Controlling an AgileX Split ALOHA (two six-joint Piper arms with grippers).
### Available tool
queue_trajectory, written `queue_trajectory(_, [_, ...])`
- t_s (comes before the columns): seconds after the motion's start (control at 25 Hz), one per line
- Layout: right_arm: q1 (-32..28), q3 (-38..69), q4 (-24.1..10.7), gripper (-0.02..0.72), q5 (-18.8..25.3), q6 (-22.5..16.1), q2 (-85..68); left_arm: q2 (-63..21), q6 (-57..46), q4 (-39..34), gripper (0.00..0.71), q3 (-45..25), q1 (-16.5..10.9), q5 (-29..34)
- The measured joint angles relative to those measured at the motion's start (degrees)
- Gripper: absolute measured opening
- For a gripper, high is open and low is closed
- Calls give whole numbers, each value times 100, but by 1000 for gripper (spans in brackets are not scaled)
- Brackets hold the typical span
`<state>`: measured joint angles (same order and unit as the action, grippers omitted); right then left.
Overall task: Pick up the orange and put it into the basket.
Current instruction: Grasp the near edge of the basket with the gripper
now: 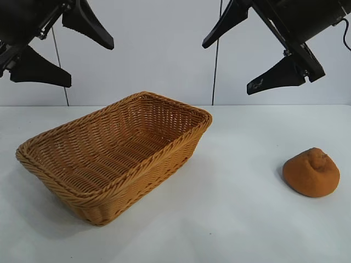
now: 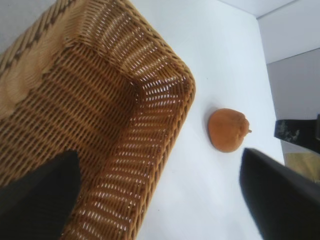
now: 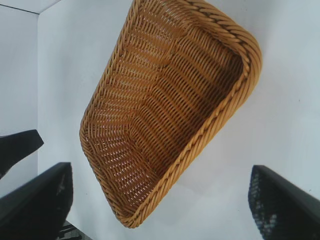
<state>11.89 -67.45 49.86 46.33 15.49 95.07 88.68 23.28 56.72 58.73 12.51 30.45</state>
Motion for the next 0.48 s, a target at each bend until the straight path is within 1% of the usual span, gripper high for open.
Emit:
queue_trajectory(0.32, [0,0,0,652,0,5,0,0,0,6,616,0,0,-21])
queue_trajectory(0.48, [0,0,0,652,0,5,0,0,-5,194,616,0,0,17])
